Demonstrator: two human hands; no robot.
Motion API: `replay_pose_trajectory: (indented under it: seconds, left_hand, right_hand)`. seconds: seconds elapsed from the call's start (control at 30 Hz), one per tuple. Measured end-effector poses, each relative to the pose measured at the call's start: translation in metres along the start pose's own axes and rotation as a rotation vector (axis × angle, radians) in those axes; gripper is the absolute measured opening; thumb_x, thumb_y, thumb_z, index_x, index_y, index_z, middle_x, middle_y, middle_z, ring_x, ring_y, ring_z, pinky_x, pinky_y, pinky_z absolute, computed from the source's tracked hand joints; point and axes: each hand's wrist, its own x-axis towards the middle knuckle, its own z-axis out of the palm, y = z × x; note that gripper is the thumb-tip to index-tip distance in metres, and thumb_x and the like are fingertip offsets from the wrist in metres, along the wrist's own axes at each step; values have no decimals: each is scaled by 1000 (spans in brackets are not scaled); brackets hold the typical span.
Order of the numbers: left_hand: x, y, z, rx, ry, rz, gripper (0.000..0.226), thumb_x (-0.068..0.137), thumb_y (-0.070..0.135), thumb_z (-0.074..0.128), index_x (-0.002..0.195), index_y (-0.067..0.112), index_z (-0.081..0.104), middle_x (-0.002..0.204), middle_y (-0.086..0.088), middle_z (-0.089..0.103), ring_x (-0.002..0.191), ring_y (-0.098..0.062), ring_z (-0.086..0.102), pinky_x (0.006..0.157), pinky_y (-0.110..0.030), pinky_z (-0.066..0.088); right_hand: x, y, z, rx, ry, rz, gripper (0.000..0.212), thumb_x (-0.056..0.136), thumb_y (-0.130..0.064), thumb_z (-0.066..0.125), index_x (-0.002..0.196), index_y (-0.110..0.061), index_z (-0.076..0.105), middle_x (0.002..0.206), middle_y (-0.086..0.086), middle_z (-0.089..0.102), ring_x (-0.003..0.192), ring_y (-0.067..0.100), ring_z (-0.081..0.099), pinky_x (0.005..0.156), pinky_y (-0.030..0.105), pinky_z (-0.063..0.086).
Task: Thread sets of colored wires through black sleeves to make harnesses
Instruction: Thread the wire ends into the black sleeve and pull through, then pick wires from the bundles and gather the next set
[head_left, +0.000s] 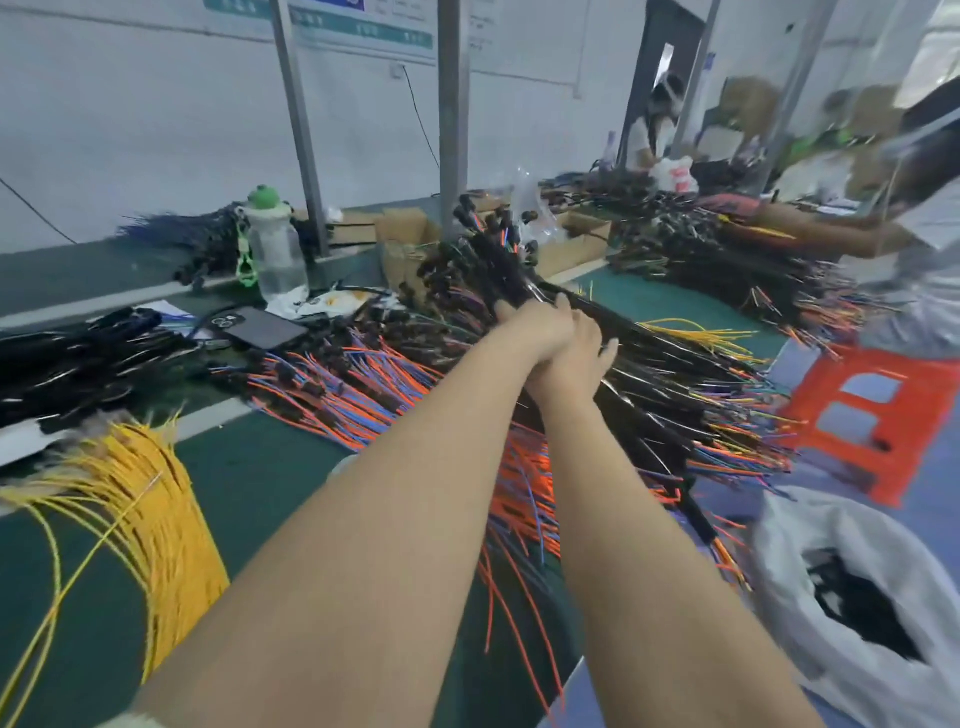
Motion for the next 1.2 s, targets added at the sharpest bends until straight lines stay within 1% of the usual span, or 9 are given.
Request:
replay_pose_trajectory:
  seconds: [0.1,0.23,0.37,0.47,0.6,0.7,0.87,1.03,1.2]
  left_hand:
    - [-8,-17,11,-23,-43,53,55,103,35,28,151,12,16,159,-13,4,145,-29,7,115,-39,7]
    - [-8,-27,-9,-260,58,58,58,101,38,34,143,-2,34,151,-18,30,138,-27,31,109,-30,26]
    - [-21,-40,-33,-447,191,45,46,101,31,34,97,-6,62,115,-29,58,108,-34,55,91,-33,42]
    - [-44,-50,-67,-591,329,109,36,101,23,35,77,7,55,76,-17,55,70,-23,51,66,-24,41]
    - [-94,-97,-122,-716,528,100,28,99,21,43,75,15,57,76,-8,60,65,-16,55,66,-26,44]
    - [-146,-154,-163,-653,743,-23,21,97,21,47,107,9,60,105,-13,63,96,-24,61,74,-25,46]
    - [-251,-253,-215,-617,1067,-200,26,94,15,47,118,10,57,118,-6,59,93,-11,55,73,-19,44]
    - [-357,-328,-253,-544,1353,-402,29,94,12,49,122,5,55,124,-11,56,113,-22,54,101,-35,42]
    - [-438,-384,-283,-615,1627,-500,28,93,6,47,119,-1,55,111,-16,58,91,-21,53,65,-15,38]
  right_hand:
    - [5,8,20,-6,5,-28,61,100,-38,36,154,-23,11,158,5,21,146,21,13,117,47,1]
    - [4,-4,13,105,133,41,55,99,-28,39,151,-21,21,156,5,26,146,23,13,117,50,2]
    - [-27,-34,-1,299,312,-2,52,94,-16,48,145,-14,36,154,6,29,147,24,13,119,47,4]
    - [-61,-74,-8,530,325,-168,49,90,-9,52,138,-5,45,147,13,38,140,26,29,115,41,17]
    - [-116,-140,0,696,76,-339,39,92,-7,54,130,-2,53,140,18,44,133,27,38,110,32,25]
    - [-168,-195,16,754,-194,-503,32,92,-8,55,124,-2,56,130,17,52,121,27,47,99,28,33]
    - [-278,-270,41,819,-638,-702,22,93,-17,54,111,-11,63,111,3,67,96,15,59,73,18,37]
    - [-392,-323,62,757,-922,-841,24,93,-21,57,111,-8,64,111,7,68,103,21,62,84,26,44]
    - [-492,-355,74,612,-940,-1044,19,89,-22,58,100,-10,67,106,15,69,103,32,62,85,35,48]
